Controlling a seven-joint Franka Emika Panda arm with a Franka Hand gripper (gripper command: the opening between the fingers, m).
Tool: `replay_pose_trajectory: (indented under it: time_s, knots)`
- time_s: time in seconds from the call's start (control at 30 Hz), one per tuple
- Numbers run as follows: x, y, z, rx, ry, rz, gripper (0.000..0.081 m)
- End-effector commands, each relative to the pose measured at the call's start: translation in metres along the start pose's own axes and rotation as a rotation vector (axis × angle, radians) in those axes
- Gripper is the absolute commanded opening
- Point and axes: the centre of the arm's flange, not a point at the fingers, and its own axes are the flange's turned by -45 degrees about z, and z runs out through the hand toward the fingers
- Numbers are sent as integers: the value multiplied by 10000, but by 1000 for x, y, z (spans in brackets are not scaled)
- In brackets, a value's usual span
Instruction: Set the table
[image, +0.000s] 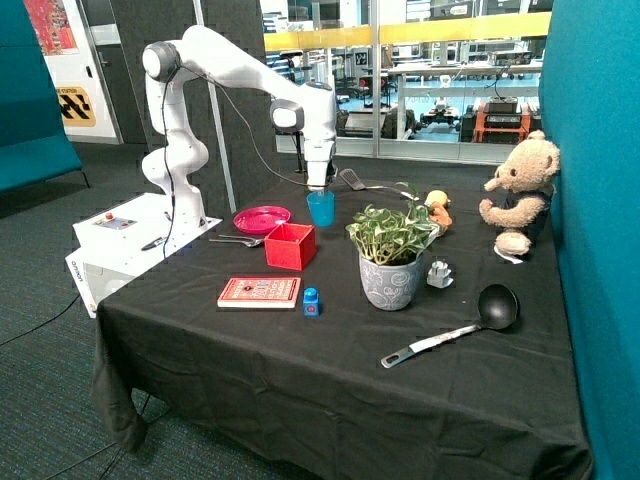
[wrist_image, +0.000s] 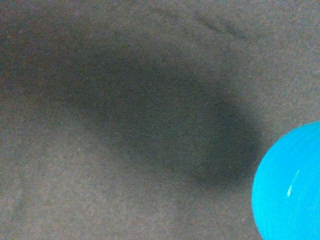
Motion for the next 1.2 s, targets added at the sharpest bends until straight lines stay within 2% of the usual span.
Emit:
replay_pose_trajectory:
  time_s: [0.0, 0.8, 1.17]
  knots:
    - [-14, -16, 0, -19, 34, -207, 0]
    - [-54, -62, 13, -21, 33, -899, 0]
    - [-66, -69, 27, -21, 33, -986, 0]
